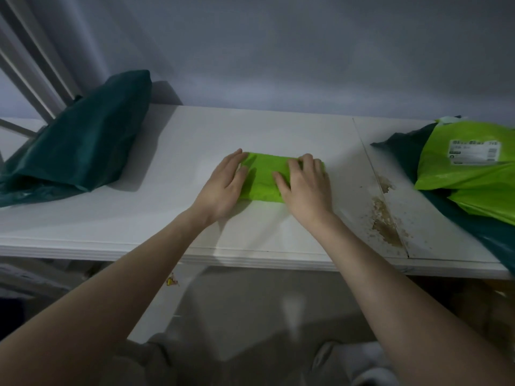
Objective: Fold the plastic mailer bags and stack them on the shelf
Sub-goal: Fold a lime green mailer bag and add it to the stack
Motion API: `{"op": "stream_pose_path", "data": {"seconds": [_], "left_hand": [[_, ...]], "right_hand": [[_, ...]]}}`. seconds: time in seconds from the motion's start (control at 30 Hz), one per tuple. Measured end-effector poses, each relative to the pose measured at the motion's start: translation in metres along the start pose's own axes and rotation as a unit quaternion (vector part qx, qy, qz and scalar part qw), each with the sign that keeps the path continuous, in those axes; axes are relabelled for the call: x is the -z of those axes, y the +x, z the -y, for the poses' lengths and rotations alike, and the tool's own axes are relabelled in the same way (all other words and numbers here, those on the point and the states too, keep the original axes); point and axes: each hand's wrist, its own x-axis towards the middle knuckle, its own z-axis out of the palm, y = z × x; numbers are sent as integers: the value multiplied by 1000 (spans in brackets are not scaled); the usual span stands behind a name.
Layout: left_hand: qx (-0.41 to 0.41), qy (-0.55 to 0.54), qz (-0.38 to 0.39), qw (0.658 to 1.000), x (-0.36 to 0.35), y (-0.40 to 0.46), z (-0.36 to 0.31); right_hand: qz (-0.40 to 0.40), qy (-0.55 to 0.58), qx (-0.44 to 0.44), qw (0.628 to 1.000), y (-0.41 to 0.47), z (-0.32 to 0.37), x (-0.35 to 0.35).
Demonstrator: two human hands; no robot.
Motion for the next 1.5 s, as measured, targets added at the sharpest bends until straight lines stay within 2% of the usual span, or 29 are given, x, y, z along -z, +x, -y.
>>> {"op": "stream_pose_path", "data": {"seconds": [0.1, 0.17, 0.33, 0.5, 0.67, 0.83, 1.0, 1.17, 1.3, 1.4, 1.5], "left_hand": [[-29, 40, -40, 998, 7, 1, 0], [-46, 81, -52, 994, 11, -1, 1], [-62, 159, -40, 984, 22, -10, 8], [-117, 280, -19, 953, 22, -24, 4], [-115, 359, 26, 926, 1, -37, 9], [-75, 381, 39, 921, -12, -41, 2], [-73, 404, 28, 911, -15, -38, -2], [-110, 428, -28, 897, -18, -33, -2], [-104, 444, -32, 889, -18, -33, -2], [-95, 449, -42, 888, -20, -34, -4], [-97, 443, -60, 889, -20, -32, -7]], "right_hand": [[-46, 27, 8, 999, 2, 16, 13], [-50, 40, 45, 997, -2, 27, 19], [114, -12, 135, 984, -33, 38, 18], [145, -46, 138, 979, -36, 33, 16], [143, -53, 128, 980, -30, 31, 12], [119, -41, 115, 985, -29, 36, 9], [114, -12, 98, 989, -30, 38, 10], [117, 26, 100, 988, -31, 32, 10], [131, 38, 101, 986, -32, 29, 13], [149, 29, 102, 983, -32, 24, 19], [123, 2, 86, 989, -35, 17, 20]]}}
